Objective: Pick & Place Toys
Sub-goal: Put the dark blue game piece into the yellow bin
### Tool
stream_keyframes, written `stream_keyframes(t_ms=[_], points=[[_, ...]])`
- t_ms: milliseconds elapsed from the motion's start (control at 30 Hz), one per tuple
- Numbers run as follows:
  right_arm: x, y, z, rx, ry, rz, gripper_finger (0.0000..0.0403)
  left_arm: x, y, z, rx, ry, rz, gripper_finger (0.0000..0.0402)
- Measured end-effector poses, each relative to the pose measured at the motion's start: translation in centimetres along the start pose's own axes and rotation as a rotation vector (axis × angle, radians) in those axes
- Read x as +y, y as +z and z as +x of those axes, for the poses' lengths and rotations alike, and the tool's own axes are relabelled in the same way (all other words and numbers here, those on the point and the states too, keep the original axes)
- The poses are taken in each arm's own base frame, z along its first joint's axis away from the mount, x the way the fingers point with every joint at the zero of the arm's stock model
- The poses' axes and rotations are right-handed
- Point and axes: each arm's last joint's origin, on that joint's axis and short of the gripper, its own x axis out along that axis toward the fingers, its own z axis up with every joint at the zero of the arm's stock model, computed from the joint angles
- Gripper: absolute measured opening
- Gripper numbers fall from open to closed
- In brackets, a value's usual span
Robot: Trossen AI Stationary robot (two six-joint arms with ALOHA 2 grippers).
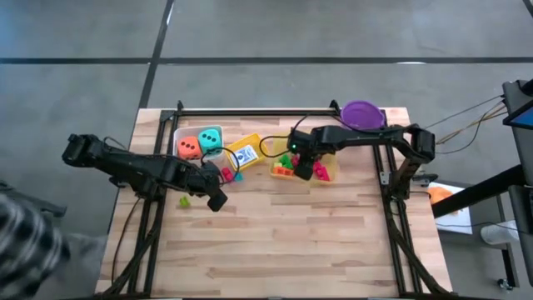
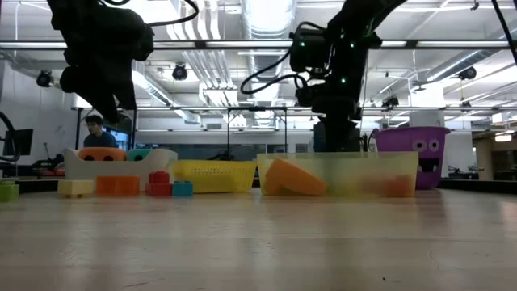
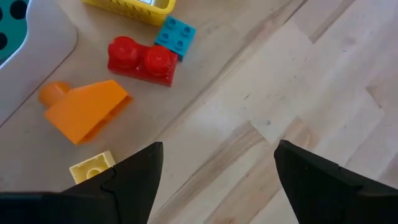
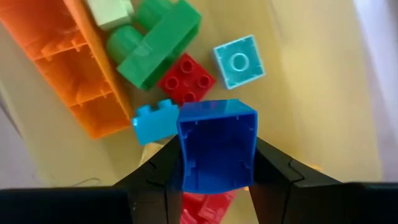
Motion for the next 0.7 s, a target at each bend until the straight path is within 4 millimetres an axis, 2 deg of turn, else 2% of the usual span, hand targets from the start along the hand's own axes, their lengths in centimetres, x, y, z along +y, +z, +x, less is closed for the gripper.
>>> stream_keyframes(t_ms=[400,700], points=[[-0.9,0.0,1.2,-0.036,0.048,-0.057,0.0127,0.0,0.0,0.0,0.001,0.001,0.003,0.0307],[-2.9,-0.7,2.4,-0.004,0.047,-0.006,0.0127,0.0,0.0,0.0,0.001,0.002,0.003,0.0307]])
